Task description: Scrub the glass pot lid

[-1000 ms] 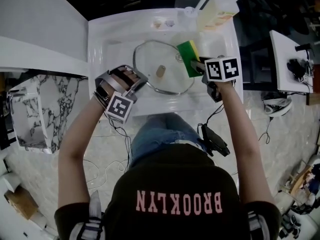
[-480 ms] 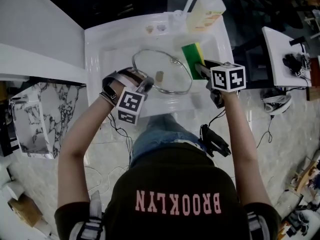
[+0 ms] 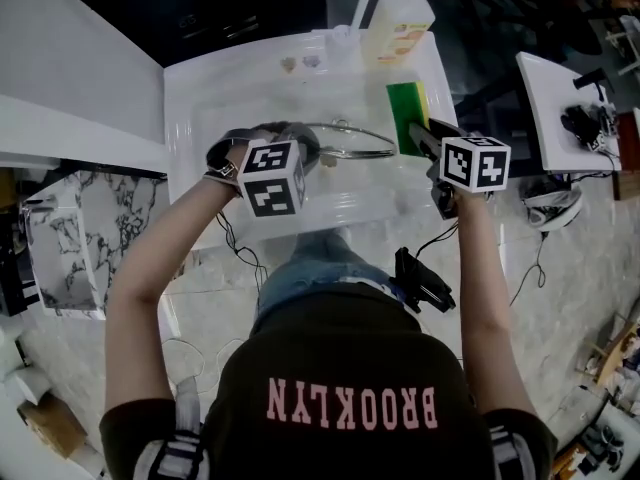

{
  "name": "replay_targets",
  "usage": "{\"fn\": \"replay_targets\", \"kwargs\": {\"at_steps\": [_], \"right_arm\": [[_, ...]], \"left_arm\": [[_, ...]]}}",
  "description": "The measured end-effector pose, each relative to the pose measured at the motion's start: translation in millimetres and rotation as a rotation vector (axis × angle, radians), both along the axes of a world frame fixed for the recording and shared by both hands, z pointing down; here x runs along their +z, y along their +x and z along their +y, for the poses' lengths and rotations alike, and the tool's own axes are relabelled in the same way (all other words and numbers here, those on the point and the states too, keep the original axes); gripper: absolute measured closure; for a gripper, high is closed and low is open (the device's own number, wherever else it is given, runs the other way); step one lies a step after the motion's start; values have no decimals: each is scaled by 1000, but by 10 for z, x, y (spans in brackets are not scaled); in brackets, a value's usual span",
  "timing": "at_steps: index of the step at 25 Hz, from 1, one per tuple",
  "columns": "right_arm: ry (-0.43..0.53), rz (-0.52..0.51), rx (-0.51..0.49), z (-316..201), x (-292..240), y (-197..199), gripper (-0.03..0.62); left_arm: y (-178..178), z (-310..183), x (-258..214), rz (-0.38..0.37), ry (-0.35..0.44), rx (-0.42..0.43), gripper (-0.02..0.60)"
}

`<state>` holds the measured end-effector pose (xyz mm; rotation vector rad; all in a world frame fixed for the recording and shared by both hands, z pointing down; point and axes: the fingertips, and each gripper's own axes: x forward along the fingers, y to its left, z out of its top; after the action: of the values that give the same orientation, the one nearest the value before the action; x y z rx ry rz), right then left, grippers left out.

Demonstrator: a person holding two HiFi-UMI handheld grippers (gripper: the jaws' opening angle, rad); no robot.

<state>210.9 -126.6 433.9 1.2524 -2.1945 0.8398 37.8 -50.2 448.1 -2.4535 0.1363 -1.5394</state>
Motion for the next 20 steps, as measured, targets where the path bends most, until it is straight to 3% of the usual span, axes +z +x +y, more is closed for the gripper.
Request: {"fn": "replay_targets", "kwargs": {"at_steps": [6,11,16,20], "right_arm": [[23,-19,33,11,-59,175,485],[21,-43,62,36,-36,250,485],[9,-51,60,58,-7,249,485],[9,-55,49,84,5,216,485]], "left_arm": [[107,-70,-245,118,-155,-154,537],[52,-228,-378,237,-325,-388,537],[-41,-419,-404,342,-423,-575,537],[-85,-415,-395,469,-591,-735,537]]}}
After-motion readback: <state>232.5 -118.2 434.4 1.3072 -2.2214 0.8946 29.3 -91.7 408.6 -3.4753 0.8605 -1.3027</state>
